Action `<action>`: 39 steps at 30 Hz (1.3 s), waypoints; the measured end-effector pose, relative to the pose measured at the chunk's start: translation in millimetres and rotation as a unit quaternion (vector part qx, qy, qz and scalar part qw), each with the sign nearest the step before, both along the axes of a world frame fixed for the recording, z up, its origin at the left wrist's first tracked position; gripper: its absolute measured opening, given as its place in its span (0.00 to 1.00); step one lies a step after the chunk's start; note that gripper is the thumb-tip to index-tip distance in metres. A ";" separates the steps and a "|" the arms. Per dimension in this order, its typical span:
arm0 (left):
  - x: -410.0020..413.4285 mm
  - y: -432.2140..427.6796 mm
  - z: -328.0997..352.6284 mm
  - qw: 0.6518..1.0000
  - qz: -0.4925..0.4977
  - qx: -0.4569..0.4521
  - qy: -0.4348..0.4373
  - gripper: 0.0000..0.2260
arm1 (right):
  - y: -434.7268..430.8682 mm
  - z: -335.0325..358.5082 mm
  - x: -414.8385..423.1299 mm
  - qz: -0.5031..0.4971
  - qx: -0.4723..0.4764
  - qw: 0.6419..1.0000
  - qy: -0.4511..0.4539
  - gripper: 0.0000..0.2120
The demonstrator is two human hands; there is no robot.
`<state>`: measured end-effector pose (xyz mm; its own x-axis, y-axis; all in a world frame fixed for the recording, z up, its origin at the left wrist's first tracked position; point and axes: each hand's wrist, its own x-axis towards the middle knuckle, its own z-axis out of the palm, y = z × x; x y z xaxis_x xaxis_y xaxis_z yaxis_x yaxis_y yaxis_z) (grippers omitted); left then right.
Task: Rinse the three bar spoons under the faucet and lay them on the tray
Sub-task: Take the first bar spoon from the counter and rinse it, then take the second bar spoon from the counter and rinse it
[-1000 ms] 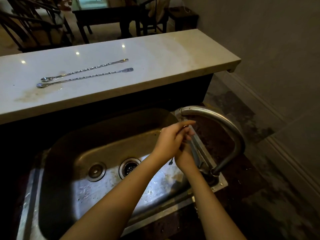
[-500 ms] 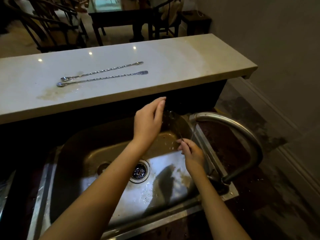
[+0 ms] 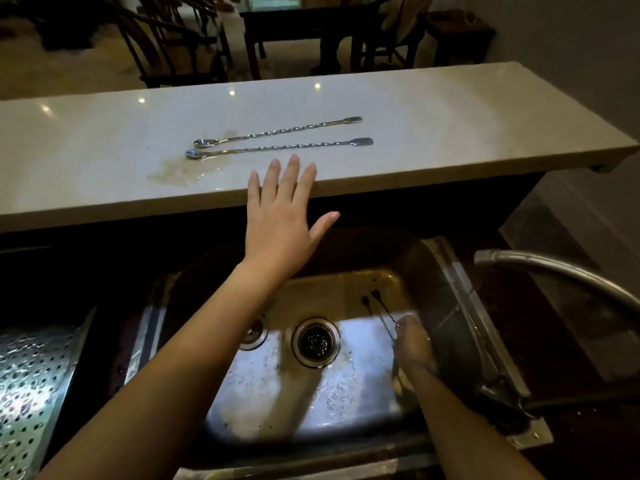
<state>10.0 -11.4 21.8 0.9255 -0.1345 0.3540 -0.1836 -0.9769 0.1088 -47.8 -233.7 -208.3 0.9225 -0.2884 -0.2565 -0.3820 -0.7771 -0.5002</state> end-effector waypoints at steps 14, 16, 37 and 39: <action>2.9 -2.7 -9.4 0.999 0.000 0.021 -0.043 0.34 | 15.4 -51.1 12.5 0.040 -0.238 0.967 0.087 0.09; 3.3 -3.1 -9.5 0.999 0.001 0.020 -0.047 0.35 | 15.4 -56.2 13.2 0.052 -0.233 0.967 0.090 0.10; -0.8 3.4 7.2 0.999 -0.010 0.036 0.014 0.37 | 65.4 232.9 42.0 0.139 -0.132 0.979 -0.070 0.15; -0.7 5.3 9.7 0.999 -0.014 0.034 0.025 0.37 | 65.7 281.0 40.3 0.135 -0.147 0.974 -0.109 0.13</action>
